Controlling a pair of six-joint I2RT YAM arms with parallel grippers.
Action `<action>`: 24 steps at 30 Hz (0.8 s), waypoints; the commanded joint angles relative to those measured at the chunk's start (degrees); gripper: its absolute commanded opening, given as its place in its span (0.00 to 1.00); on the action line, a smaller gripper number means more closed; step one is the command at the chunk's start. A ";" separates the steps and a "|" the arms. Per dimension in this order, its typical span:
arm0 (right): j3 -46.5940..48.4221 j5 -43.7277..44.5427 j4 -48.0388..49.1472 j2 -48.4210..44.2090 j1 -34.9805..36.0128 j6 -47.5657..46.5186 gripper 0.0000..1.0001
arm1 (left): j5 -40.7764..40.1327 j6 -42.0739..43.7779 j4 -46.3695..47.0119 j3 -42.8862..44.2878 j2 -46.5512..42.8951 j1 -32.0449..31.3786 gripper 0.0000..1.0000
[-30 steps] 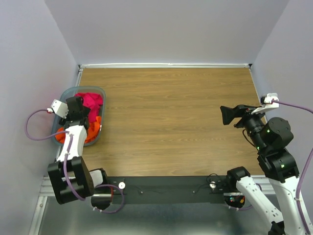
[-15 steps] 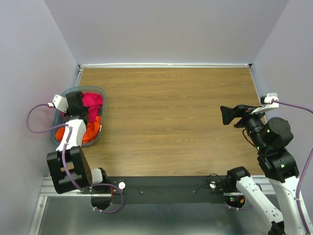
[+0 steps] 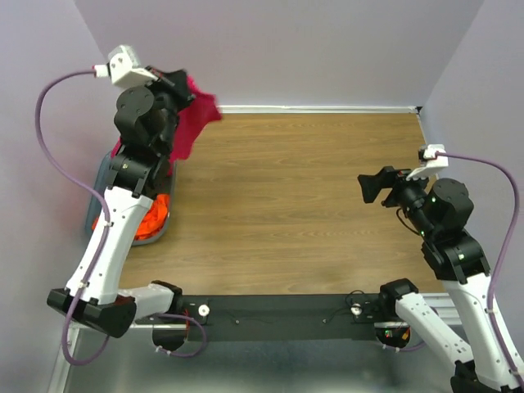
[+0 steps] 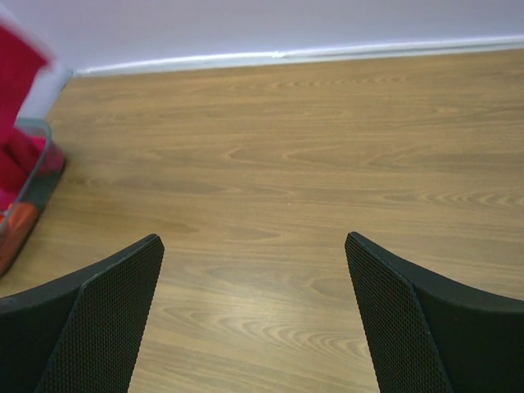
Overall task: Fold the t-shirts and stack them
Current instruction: Move the tshirt to the center of the board
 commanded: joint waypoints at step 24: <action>3.49 8.02 1.53 -5.35 -0.39 -8.18 1.00 | 21.47 15.89 10.97 37.62 21.48 -35.15 0.00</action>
